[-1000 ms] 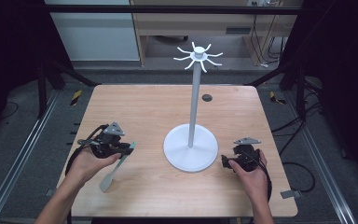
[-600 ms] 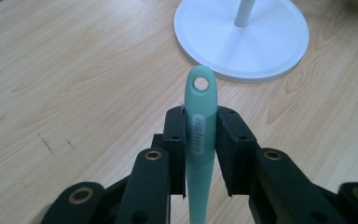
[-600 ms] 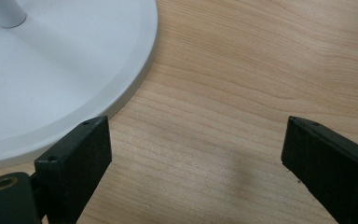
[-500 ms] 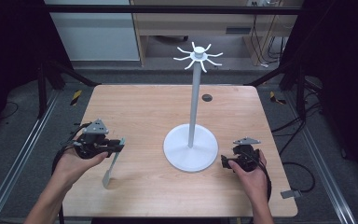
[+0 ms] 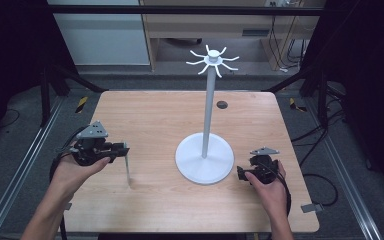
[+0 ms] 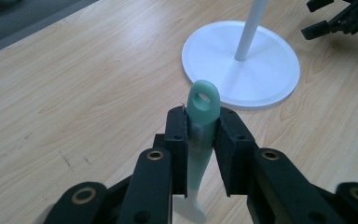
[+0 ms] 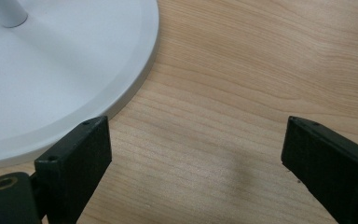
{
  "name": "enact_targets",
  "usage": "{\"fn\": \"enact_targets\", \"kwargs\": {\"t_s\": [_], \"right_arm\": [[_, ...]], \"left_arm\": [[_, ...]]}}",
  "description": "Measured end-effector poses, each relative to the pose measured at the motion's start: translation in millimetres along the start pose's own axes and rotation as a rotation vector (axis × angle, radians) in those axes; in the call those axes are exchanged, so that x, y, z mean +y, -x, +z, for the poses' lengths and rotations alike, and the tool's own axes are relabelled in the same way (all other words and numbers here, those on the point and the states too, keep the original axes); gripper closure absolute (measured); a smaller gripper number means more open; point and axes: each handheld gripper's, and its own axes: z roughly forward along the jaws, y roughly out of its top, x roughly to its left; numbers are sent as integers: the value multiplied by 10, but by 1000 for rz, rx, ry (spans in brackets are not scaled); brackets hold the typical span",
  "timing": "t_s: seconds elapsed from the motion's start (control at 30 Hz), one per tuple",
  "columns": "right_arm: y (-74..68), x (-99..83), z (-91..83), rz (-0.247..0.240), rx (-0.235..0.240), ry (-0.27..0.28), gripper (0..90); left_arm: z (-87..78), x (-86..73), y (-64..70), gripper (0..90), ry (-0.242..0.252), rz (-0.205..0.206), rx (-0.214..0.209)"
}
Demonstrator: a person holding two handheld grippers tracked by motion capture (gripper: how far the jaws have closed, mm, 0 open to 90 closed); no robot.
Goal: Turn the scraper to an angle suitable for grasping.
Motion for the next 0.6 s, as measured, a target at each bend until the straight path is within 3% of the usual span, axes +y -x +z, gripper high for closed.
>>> {"fn": "enact_targets", "kwargs": {"t_s": [0.6], "right_arm": [[1,1,0,1,0,1,88]], "left_arm": [[-60,104,40,825,25,13,8]]}}
